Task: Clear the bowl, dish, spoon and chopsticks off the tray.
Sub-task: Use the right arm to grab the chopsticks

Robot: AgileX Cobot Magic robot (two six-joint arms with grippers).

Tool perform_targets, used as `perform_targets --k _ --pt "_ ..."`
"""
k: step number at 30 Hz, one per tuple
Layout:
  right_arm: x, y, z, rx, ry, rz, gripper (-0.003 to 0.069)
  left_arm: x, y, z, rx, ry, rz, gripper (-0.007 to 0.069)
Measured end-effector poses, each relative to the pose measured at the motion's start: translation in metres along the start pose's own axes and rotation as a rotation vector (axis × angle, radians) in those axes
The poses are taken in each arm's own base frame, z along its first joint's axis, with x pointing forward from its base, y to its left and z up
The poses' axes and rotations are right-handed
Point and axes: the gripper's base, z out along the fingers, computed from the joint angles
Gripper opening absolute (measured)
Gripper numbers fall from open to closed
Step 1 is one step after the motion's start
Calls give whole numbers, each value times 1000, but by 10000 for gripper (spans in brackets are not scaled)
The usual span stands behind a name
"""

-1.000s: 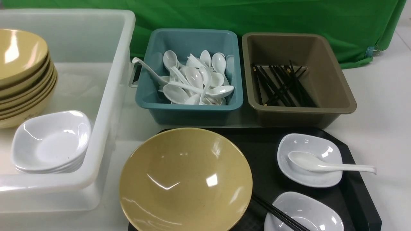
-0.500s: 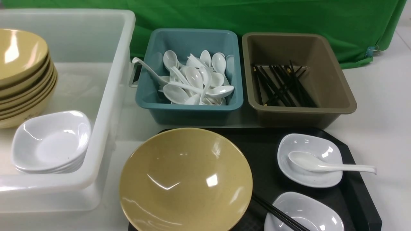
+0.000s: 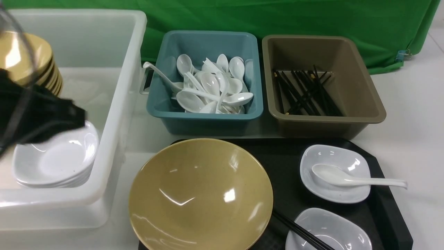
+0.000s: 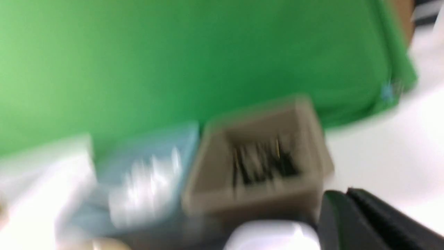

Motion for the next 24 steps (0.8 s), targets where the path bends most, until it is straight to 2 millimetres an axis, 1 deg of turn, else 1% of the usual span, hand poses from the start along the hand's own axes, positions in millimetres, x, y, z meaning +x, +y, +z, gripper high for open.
perform_targets --k 1,2,3,4,5,6,7,8,10,11,12,15,19,20,21,24 --pt "-6 4 4 1 48 -18 4 0 0 4 9 19 0 -5" --pt "-10 10 13 19 218 -91 1 1 -2 16 51 66 23 -8" --pt "-14 19 27 18 389 -154 -1 2 -6 25 78 99 47 -9" --pt "-12 20 31 39 457 -169 -1 2 -7 26 83 104 53 -9" --pt "-8 27 48 53 638 -246 -4 6 -20 36 124 150 105 -10" --pt "-9 29 50 55 663 -262 -4 7 -22 37 129 157 109 -10" --pt "-2 38 68 52 809 -345 -7 13 -36 44 159 202 148 -10" --pt "-3 39 68 46 810 -354 -7 14 -38 45 159 208 155 -10" --pt "7 51 92 17 942 -449 -8 25 -62 52 202 270 207 -10" --pt "8 51 94 15 951 -457 -8 26 -66 52 211 277 218 -10" --pt "13 56 105 -6 1007 -491 -9 33 -79 53 237 304 258 -10" --pt "23 61 122 -33 1098 -544 -9 41 -97 51 284 329 318 -10" --pt "30 66 139 -67 1189 -630 -9 43 -108 47 309 344 369 -10" --pt "30 66 139 -70 1189 -634 -9 43 -109 47 309 344 373 -10" --pt "29 69 146 -82 1232 -656 -9 40 -109 45 305 340 383 -10" --pt "24 67 158 -101 1284 -651 -9 36 -110 43 292 325 405 -10"
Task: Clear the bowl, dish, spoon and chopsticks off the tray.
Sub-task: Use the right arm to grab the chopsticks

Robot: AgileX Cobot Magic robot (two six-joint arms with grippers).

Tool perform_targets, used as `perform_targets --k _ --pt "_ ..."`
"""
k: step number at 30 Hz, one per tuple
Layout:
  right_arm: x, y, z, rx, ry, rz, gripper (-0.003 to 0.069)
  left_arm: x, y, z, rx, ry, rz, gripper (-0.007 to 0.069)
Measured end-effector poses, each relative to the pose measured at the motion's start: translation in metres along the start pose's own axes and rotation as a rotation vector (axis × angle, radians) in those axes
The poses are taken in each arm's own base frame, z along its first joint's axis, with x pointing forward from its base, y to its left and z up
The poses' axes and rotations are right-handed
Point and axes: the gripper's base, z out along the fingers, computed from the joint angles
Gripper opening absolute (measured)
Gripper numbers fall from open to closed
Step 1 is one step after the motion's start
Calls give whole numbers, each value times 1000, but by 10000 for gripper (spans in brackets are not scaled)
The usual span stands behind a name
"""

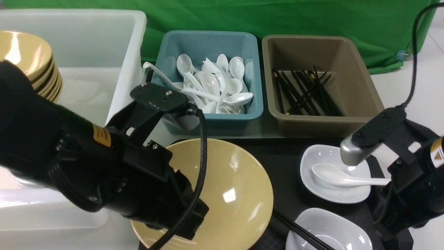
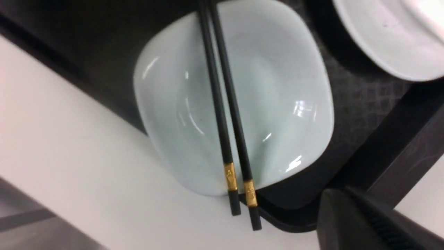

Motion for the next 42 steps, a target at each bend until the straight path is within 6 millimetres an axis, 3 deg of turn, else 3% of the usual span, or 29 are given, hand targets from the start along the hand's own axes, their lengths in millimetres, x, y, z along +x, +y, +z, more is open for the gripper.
perform_targets --k 4,8,11,14,17,20,28,37,39,42 --pt "-6 -15 6 -19 -2 36 -7 -1 0 -1 -2 -4 19 -10" --pt "-4 -12 19 -64 31 56 38 -3 -1 0 12 -23 85 -10" --pt "-6 -4 32 -79 24 33 128 -6 -1 2 12 -50 170 -10" --pt "-9 4 50 -80 -5 2 274 -9 4 15 13 -24 200 -7" --pt "-13 10 64 -86 14 -26 358 -9 10 31 20 26 197 -6" --pt "-17 17 80 -96 46 -55 396 -10 16 49 25 78 208 -6" --pt "-23 26 110 -106 101 -91 407 -10 23 66 23 110 196 -6" --pt "-25 27 119 -110 107 -87 402 -12 23 66 17 88 192 -6" --pt "-24 27 127 -112 132 -85 365 -12 23 66 17 87 191 -6" --pt "-24 27 132 -113 150 -83 223 -12 23 66 17 87 191 -6"
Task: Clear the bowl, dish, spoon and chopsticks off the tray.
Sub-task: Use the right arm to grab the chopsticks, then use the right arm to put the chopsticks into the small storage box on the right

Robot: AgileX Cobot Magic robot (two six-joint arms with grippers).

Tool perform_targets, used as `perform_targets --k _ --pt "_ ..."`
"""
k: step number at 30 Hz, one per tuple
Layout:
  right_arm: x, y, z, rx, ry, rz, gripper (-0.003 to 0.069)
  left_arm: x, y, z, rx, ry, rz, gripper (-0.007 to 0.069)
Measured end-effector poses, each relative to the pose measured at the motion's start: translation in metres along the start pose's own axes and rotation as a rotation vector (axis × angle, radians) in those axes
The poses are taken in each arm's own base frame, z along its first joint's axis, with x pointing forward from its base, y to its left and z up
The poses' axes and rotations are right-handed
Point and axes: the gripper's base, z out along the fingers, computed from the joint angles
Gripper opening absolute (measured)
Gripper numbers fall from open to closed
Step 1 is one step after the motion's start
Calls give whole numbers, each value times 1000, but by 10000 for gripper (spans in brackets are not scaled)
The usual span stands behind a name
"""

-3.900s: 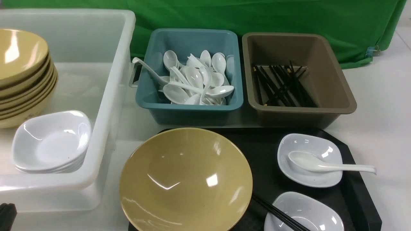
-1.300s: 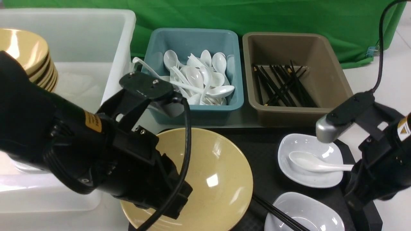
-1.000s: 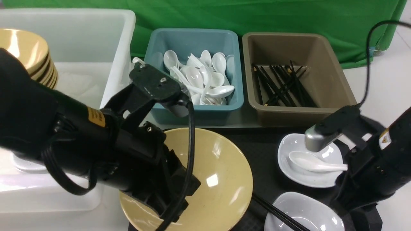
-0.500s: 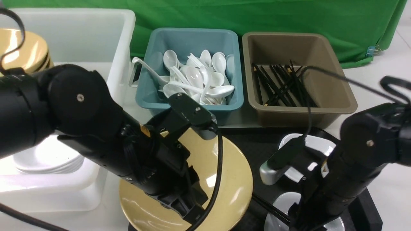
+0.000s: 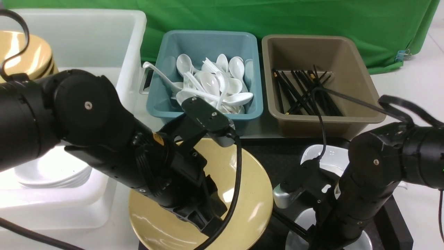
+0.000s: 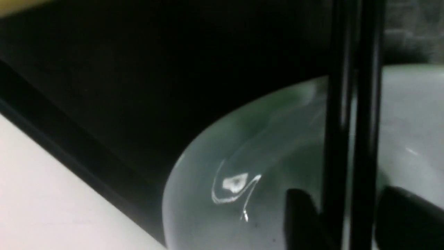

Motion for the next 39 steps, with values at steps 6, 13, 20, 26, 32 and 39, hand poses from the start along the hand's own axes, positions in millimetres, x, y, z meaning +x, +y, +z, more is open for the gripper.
perform_targets --k 6,13,20,26,32,39 --pt "4 2 -5 -10 32 4 86 -1 0 0 -4 -6 -3 -6" --pt "8 7 -36 -15 14 12 86 -6 3 0 -33 -64 -11 -6" --pt "-3 -5 -92 41 -131 57 86 -36 10 -16 -130 -265 3 -6" --pt "-20 -40 -142 99 -295 144 86 -66 15 -39 -225 -469 22 -6" --pt "-37 -71 -184 165 -448 196 86 -77 19 -48 -290 -588 16 -6" --pt "-94 -117 -192 206 -556 239 86 -83 23 -55 -340 -682 -3 -6"
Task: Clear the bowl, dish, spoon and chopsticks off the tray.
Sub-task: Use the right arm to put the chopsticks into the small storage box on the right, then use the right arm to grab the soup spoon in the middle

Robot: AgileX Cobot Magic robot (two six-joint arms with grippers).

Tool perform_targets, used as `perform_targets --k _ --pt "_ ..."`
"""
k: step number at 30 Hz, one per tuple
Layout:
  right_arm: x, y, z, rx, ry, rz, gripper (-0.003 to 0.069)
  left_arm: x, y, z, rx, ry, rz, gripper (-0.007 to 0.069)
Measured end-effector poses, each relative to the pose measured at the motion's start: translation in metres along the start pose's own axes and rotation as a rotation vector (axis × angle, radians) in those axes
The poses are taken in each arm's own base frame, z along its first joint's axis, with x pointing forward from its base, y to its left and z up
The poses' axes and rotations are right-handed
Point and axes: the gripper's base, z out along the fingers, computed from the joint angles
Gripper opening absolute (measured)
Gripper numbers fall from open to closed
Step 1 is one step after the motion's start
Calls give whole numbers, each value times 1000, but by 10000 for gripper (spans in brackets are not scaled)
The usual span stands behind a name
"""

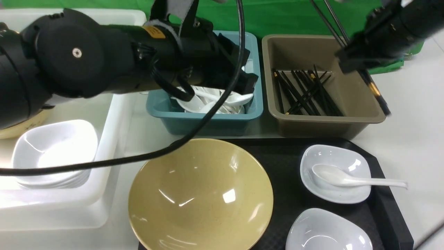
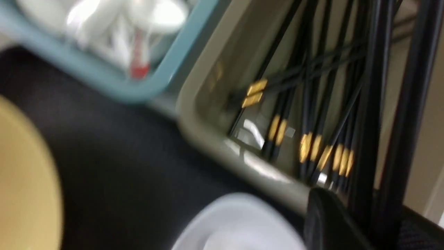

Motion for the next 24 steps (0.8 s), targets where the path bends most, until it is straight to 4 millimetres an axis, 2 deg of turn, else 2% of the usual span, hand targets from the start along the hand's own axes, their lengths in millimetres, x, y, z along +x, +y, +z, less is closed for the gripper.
perform_targets --k 1,2,4,5,8,9,10,12,17,18,20,21,23,24 --pt "-13 -8 16 5 -11 9 86 0 0 1 -4 -4 2 -6" --pt "-14 -9 19 5 -11 10 86 1 1 2 -4 -2 3 -6" --pt "-28 -19 41 12 -30 19 86 2 2 6 -14 -5 7 -6" --pt "-38 -26 62 20 -48 21 86 5 3 11 -24 -6 7 -6" --pt "-47 -35 93 29 -76 30 86 13 6 25 -44 3 6 -6" --pt "-47 -36 95 31 -78 30 86 13 6 26 -45 3 6 -6" --pt "-49 -38 109 33 -87 39 86 18 7 31 -50 14 6 -6" --pt "-50 -40 121 38 -102 46 86 23 7 38 -52 29 4 -6" --pt "-39 -43 149 31 -51 77 101 35 7 49 -36 85 1 -6" --pt "-37 -43 152 29 -37 82 122 36 6 49 -31 95 1 -6" --pt "-34 -42 153 25 -3 91 213 37 6 49 -25 104 -6 -6" --pt "-33 -42 153 25 8 92 225 37 5 49 -24 106 -7 -6" --pt "-27 -41 147 24 90 79 382 32 3 49 1 124 -18 -6" --pt "-25 -42 144 27 127 73 402 30 2 48 18 137 -23 -6"
